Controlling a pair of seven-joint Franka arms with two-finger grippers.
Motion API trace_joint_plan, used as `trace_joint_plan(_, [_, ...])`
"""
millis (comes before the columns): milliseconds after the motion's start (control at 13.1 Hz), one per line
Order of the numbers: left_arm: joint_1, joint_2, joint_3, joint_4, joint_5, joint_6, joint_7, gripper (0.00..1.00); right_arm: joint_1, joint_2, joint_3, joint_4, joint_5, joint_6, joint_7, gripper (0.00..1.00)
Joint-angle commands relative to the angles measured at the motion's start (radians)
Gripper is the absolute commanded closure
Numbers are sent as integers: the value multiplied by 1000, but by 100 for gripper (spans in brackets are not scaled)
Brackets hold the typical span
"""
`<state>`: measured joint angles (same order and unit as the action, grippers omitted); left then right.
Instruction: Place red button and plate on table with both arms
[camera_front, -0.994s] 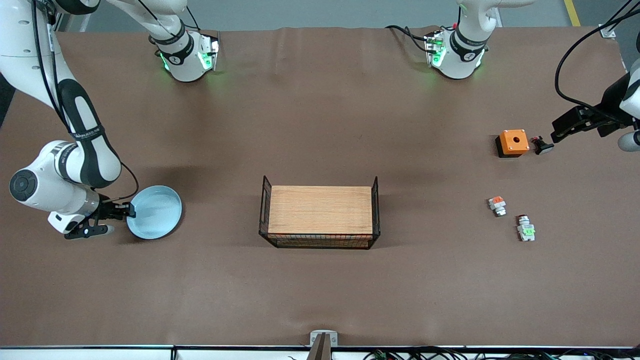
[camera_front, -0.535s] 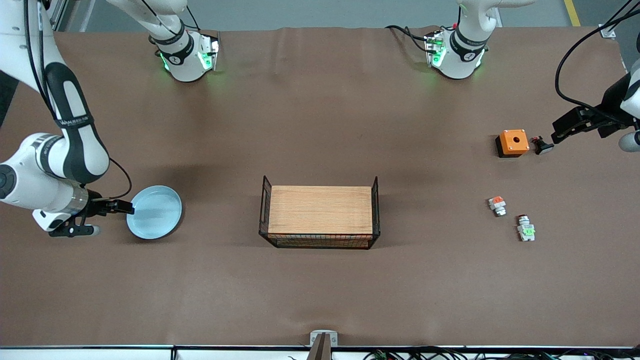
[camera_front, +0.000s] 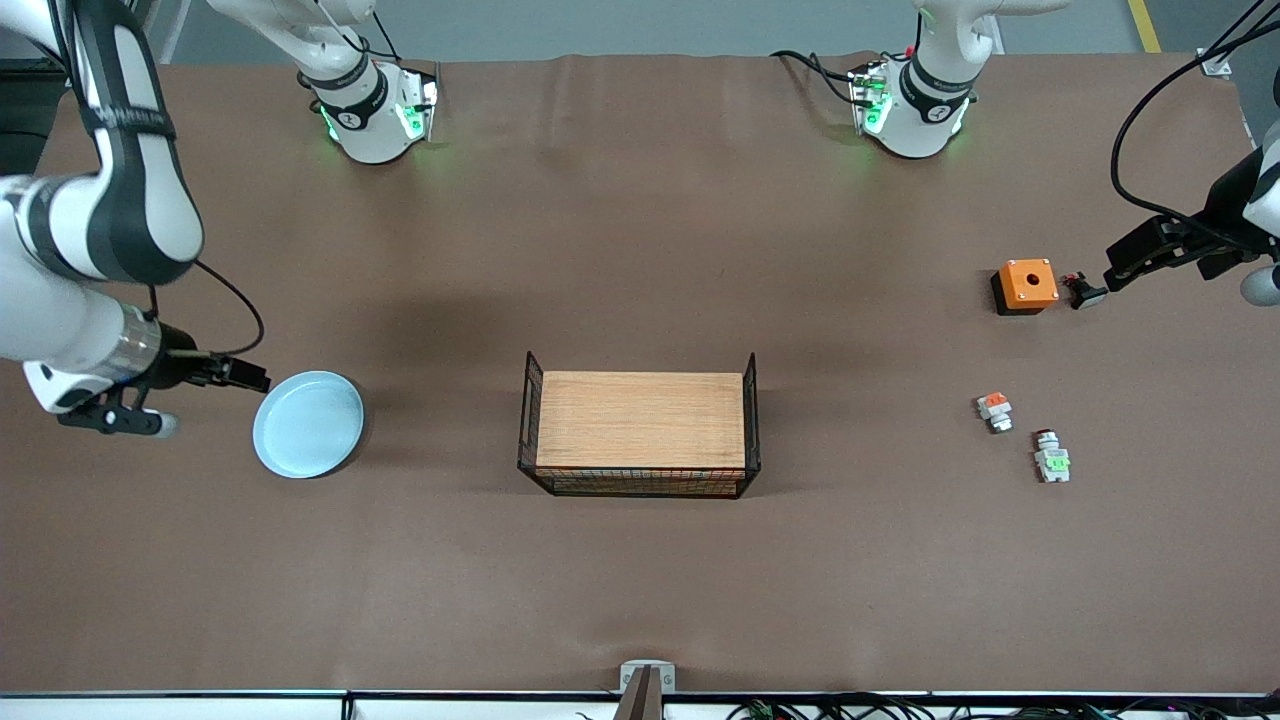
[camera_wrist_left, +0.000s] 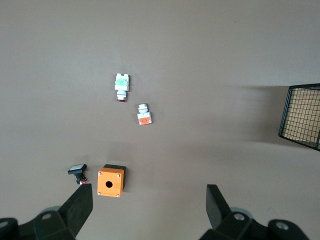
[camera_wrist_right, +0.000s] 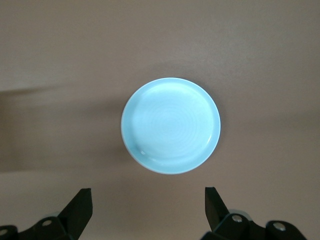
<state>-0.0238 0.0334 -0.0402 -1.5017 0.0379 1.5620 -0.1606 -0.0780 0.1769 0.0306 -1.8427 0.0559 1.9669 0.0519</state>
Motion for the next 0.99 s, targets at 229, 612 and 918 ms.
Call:
trace_joint_plan(229, [1,-9,-3,-8,-24,-9,9,0,14,-183,-6,28,-10,-178,16,0])
trace_joint_plan(612, [1,-41,-30,-66,-10,-20,3,0,12,-185,-8,220,-13,-379,14,0])
trace_joint_plan(918, [4,-85,-47,-113,-13,-8,1,0,14,-186,-6,240,-13,-381,23,0])
